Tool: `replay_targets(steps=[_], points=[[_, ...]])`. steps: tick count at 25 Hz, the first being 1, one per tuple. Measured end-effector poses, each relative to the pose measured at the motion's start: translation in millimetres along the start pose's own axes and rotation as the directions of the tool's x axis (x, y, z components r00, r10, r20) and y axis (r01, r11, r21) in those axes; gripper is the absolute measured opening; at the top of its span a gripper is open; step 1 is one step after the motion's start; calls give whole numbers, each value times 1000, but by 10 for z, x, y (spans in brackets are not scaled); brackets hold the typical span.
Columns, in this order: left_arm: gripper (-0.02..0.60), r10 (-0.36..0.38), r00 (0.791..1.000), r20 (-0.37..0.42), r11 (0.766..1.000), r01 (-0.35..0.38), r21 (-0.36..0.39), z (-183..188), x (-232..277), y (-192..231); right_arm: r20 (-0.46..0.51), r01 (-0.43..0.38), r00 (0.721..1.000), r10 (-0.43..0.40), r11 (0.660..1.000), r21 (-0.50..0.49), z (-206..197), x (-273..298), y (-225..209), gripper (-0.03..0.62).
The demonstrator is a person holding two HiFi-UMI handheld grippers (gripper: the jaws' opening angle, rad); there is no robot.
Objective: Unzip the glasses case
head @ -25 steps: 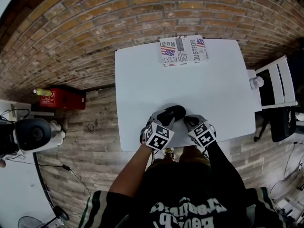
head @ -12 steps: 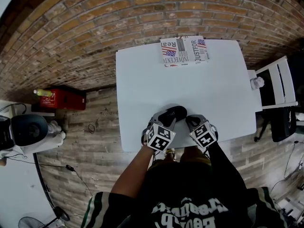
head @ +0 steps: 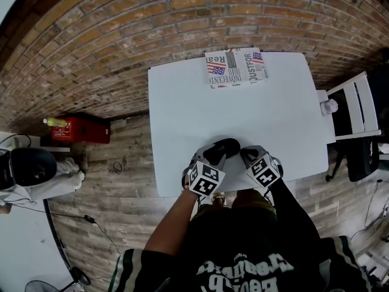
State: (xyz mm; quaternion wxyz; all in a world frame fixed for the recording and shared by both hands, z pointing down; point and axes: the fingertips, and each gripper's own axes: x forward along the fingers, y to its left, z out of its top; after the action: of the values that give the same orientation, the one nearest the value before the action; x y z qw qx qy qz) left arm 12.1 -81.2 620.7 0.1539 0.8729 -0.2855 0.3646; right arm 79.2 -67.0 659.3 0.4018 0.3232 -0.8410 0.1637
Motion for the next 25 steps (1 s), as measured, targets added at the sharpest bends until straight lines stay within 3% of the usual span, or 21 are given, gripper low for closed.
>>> replay_targets(steps=[9, 17, 22, 25], points=[[160, -8, 1000, -18, 1000, 8, -7, 5, 4, -5, -33, -48, 998, 45, 995, -93, 71, 24, -138, 17], [160, -27, 999, -39, 1000, 26, -17, 12, 19, 5, -97, -143, 987, 127, 972, -186, 151, 114, -246, 19], [158, -47, 998, -37, 998, 45, -47, 27, -8, 0, -102, -206, 976, 190, 962, -178, 143, 143, -241, 15], [152, -94, 995, -22, 994, 93, -59, 87, -99, -53, -56, -160, 986, 156, 985, -65, 146, 101, -345, 14]])
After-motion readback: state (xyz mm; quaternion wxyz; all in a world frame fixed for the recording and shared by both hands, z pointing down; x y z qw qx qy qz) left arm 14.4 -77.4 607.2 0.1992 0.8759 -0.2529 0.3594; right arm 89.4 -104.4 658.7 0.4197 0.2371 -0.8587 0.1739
